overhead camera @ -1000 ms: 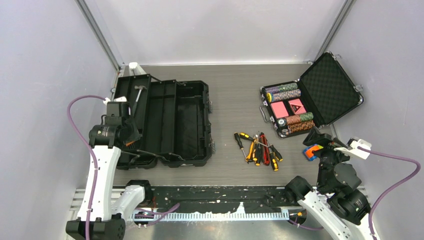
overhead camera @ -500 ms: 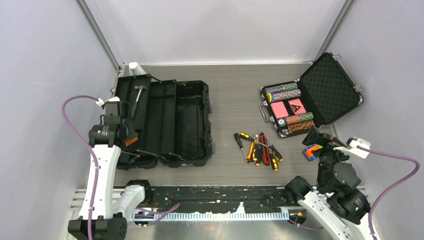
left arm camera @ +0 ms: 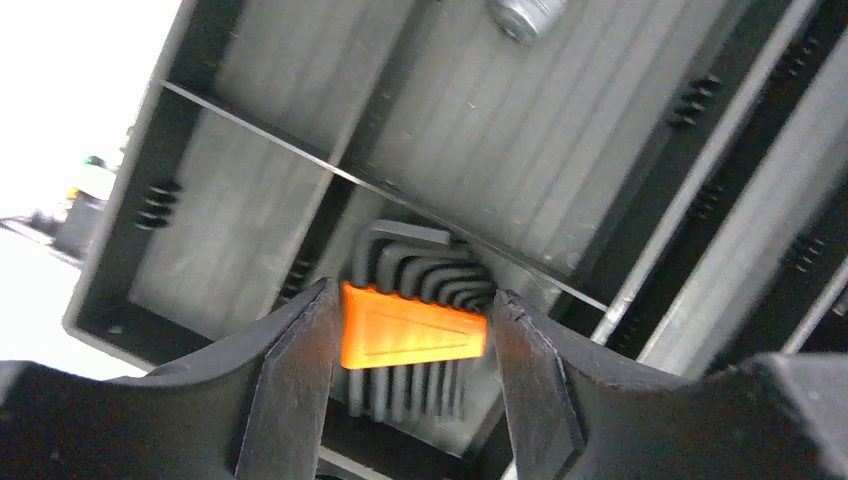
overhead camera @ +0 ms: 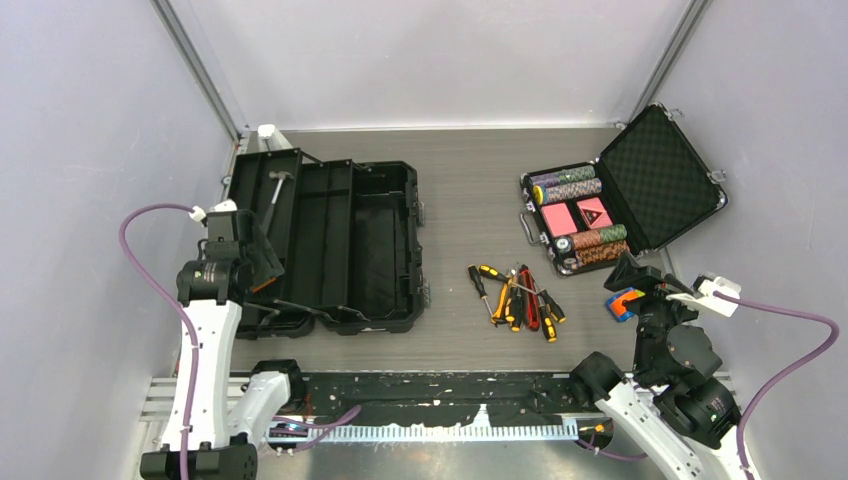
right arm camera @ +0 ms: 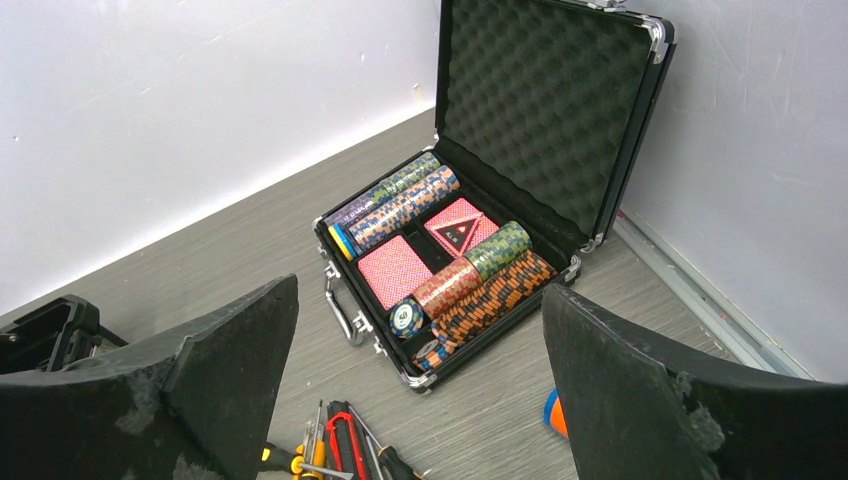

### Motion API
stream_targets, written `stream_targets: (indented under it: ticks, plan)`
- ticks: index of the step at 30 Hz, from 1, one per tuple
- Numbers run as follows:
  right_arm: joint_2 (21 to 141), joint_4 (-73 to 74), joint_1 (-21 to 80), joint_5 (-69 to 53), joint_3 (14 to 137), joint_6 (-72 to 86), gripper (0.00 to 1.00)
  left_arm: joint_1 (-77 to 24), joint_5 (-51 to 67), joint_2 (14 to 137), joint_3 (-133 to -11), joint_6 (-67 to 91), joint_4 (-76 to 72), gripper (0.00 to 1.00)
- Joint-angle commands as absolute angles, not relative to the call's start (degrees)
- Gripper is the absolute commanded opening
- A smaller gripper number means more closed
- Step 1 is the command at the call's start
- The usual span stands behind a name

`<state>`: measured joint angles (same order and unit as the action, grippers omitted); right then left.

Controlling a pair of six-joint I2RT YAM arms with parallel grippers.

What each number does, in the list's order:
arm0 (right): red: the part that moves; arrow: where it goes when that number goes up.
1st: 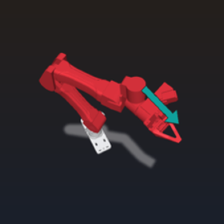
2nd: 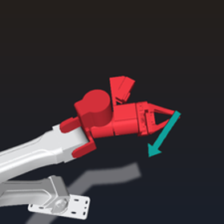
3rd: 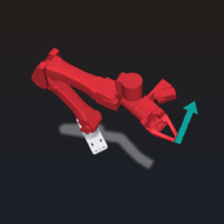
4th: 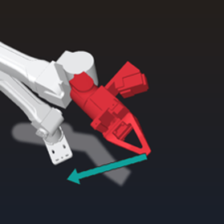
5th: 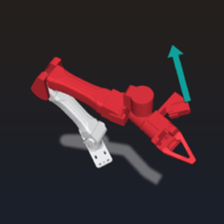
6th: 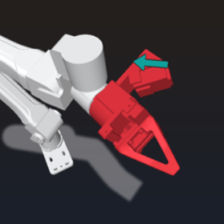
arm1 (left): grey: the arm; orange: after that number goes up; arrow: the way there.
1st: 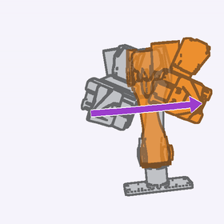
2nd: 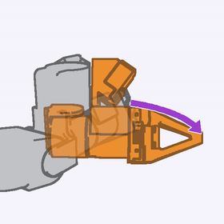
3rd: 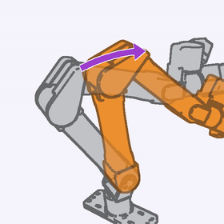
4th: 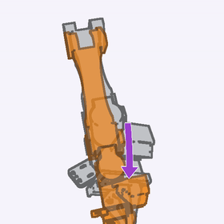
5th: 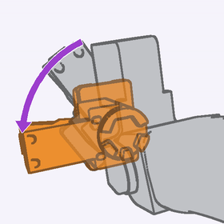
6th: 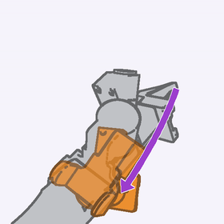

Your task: Pack the tool kit

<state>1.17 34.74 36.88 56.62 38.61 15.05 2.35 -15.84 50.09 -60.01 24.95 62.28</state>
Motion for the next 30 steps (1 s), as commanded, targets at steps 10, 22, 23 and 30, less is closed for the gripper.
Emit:
stream_targets:
  ticks: [10,22,23,30]
  plan:
    - [2.3,32.5,36.8,56.6,38.5,14.1,0.96,2.6,1.9,47.1,-61.8,33.3,64.3,0.51]
    - [1.8,32.6,36.8,56.5,38.5,14.1,0.96,2.6,-17.1,43.6,-61.1,44.8,69.5,0.34]
    - [1.7,32.5,36.8,56.5,38.5,14.1,0.96,2.6,-17.6,43.5,-61.2,45.8,69.6,0.35]
    - [1.3,32.5,36.8,56.5,38.4,14.1,0.96,2.7,-17.6,43.7,-63.2,48.3,69.4,0.42]
